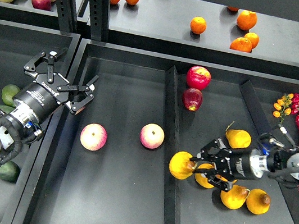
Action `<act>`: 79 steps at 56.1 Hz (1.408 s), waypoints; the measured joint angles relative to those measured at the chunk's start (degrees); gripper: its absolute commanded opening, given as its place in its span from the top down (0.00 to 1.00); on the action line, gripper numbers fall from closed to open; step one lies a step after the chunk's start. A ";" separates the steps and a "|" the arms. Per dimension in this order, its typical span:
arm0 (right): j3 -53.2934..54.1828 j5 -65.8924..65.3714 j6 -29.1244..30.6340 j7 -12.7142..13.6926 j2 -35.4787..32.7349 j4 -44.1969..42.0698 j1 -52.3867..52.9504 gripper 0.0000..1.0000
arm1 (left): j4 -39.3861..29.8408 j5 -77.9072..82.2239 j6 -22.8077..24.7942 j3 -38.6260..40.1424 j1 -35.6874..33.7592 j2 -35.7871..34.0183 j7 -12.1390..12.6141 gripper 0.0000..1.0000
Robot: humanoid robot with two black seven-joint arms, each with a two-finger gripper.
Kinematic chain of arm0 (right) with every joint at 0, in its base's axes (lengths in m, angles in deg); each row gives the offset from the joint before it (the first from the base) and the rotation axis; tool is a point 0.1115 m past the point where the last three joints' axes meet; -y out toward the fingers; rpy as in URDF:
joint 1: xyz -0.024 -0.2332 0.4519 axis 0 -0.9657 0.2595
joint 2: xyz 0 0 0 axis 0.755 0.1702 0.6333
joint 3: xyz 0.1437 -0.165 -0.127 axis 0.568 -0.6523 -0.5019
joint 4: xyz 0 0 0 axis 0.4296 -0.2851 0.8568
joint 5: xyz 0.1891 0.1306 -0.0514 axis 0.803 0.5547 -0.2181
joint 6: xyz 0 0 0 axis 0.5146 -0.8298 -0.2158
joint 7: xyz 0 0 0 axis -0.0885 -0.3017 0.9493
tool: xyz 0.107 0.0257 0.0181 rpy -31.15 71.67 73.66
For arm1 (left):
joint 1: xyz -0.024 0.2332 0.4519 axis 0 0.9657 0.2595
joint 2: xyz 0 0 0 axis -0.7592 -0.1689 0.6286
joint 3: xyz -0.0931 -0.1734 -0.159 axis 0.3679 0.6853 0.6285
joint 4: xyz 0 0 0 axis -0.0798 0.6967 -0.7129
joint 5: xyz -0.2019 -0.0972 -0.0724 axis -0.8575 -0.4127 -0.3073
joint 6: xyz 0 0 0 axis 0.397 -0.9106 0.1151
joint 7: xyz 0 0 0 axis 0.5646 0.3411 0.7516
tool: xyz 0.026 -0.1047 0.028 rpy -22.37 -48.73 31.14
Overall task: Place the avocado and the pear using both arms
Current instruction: 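Carry the pear half to the yellow pears and open the right gripper, then raise the right gripper away from the pears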
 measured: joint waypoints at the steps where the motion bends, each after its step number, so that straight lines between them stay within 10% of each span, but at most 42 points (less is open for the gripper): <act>1: -0.23 0.22 0.00 0.00 -0.32 -0.04 -0.17 0.98 | 0.00 0.00 0.00 -0.01 -0.02 0.00 0.00 0.00; 30: -0.76 0.85 0.00 0.00 0.49 -7.77 -10.06 0.92 | 0.00 -0.04 0.00 -0.12 0.01 0.01 0.08 0.00; 67: -0.06 0.85 0.01 0.00 2.02 -9.11 -10.71 0.04 | 0.00 0.00 0.00 -0.49 0.03 0.01 0.03 0.00; 79: 0.72 1.50 0.01 0.00 0.27 -8.76 -9.89 0.00 | 0.00 0.00 0.00 -0.50 0.03 0.01 -0.02 0.00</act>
